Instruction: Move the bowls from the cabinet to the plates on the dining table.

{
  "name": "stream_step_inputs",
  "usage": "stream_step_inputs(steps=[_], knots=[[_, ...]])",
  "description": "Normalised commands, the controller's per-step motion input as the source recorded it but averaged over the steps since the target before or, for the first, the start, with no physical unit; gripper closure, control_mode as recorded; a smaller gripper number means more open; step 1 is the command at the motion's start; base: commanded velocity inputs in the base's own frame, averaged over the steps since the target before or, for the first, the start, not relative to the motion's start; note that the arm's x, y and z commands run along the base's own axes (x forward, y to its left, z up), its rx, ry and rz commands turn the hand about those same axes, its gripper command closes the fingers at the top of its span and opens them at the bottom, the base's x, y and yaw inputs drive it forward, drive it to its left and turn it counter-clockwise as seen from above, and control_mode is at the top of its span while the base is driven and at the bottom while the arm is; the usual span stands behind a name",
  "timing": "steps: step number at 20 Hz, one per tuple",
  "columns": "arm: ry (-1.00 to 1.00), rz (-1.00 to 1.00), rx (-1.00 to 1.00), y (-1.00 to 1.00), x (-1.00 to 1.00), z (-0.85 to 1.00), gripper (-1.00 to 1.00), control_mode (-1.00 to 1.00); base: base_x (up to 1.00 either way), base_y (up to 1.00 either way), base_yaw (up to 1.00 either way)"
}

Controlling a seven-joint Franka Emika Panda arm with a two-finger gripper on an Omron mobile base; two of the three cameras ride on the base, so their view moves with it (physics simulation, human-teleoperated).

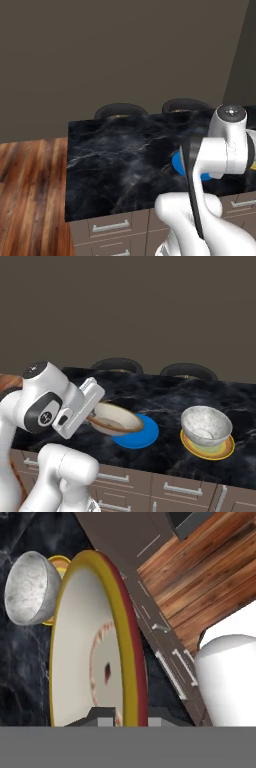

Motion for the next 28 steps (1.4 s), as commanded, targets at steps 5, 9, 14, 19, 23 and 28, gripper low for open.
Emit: stream_step_inputs(steps=[5,9,14,19,23,28], knots=[[-0.11,0.06,-0.05,-0.02,-0.01,-0.55,1.0,-1.0,0.0,0.0,0.0],[-0.03,0.05,-0.06,0.0,-0.07,-0.62,1.0,-1.0,0.0,0.0,0.0],[-0.09,0.05,-0.06,0.0,-0.04,-0.56,1.0,-1.0,0.0,0.0,0.0],[-0.24,0.05,-0.06,0.0,-0.02,-0.17,1.0,-1.0,0.0,0.0,0.0],[-0.25,0.04,-0.06,0.0,0.0,-0.16,1.0,-1.0,0.0,0.0,0.0],[-0.24,0.04,-0.05,0.0,0.03,-0.24,1.0,-1.0,0.0,0.0,0.0]])
